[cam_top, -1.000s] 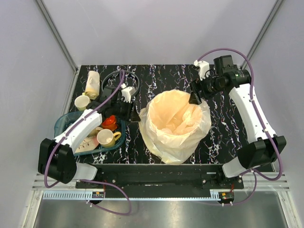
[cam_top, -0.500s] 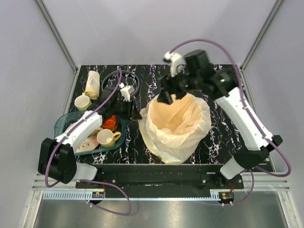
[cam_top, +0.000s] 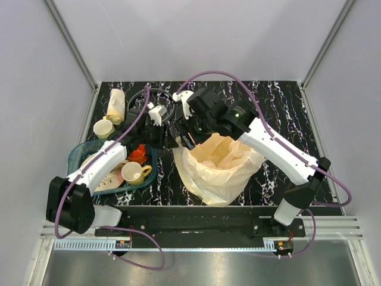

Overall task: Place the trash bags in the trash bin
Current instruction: Adjust the trash bag in the trash bin.

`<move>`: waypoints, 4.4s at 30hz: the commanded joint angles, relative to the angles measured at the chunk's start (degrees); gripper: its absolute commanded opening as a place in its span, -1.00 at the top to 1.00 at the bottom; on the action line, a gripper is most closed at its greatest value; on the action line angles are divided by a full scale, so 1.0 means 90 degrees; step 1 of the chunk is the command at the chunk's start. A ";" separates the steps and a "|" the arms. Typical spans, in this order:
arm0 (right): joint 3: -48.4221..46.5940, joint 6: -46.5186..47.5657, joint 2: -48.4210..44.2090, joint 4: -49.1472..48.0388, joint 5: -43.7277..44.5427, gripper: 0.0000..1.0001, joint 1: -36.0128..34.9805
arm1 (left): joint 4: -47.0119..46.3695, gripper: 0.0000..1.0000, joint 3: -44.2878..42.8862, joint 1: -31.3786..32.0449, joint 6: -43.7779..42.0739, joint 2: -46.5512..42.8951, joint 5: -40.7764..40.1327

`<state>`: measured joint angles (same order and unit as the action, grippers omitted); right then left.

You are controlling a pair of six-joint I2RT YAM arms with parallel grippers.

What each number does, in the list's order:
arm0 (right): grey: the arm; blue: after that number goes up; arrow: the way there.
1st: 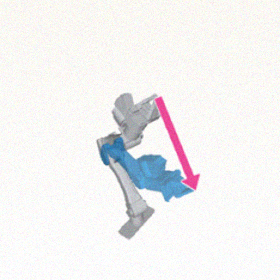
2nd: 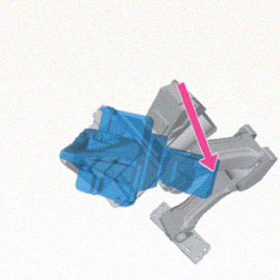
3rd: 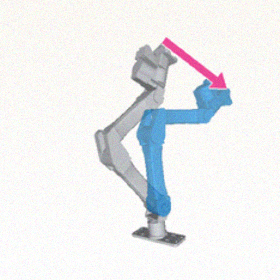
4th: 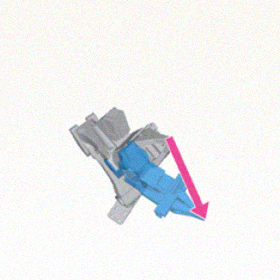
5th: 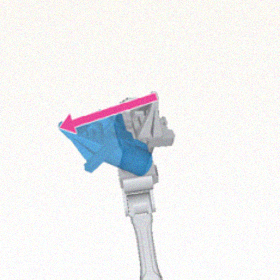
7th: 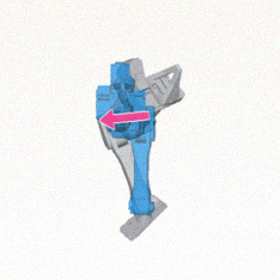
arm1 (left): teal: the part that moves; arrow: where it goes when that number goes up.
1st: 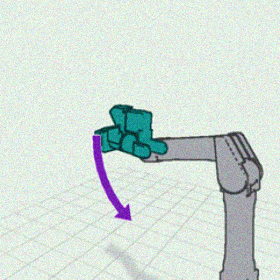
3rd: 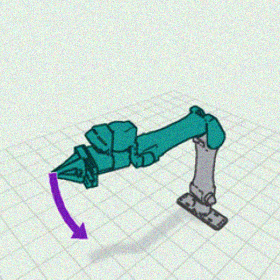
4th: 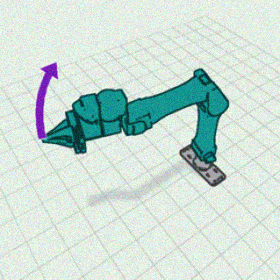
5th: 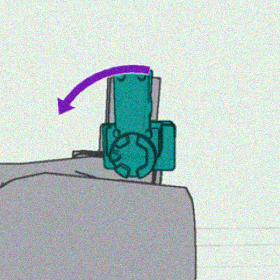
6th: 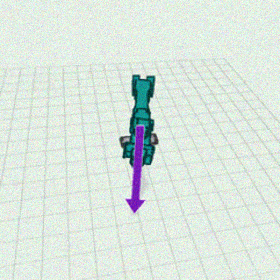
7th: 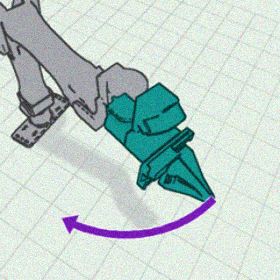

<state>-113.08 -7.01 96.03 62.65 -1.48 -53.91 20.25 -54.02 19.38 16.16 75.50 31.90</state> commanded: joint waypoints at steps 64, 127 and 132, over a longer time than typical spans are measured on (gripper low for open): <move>0.1264 0.1870 -0.0395 -0.0282 -0.0470 1.00 0.1234 | -0.5180 -0.04 0.2516 0.0338 0.3156 0.0158 0.1387; -0.0416 0.3434 0.0377 0.1193 -0.0920 0.66 0.1264 | 0.3668 -0.30 -0.5899 -0.1548 -0.6043 0.4303 -0.1121; 0.0064 0.3581 0.0004 0.1085 -0.0969 0.81 0.1273 | 0.4107 -0.30 -0.6751 -0.1430 -0.6405 0.5339 -0.1347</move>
<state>-113.56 22.48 100.01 73.34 -8.69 -42.24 52.71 -107.63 5.89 -34.68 119.74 22.11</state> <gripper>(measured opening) 0.139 0.650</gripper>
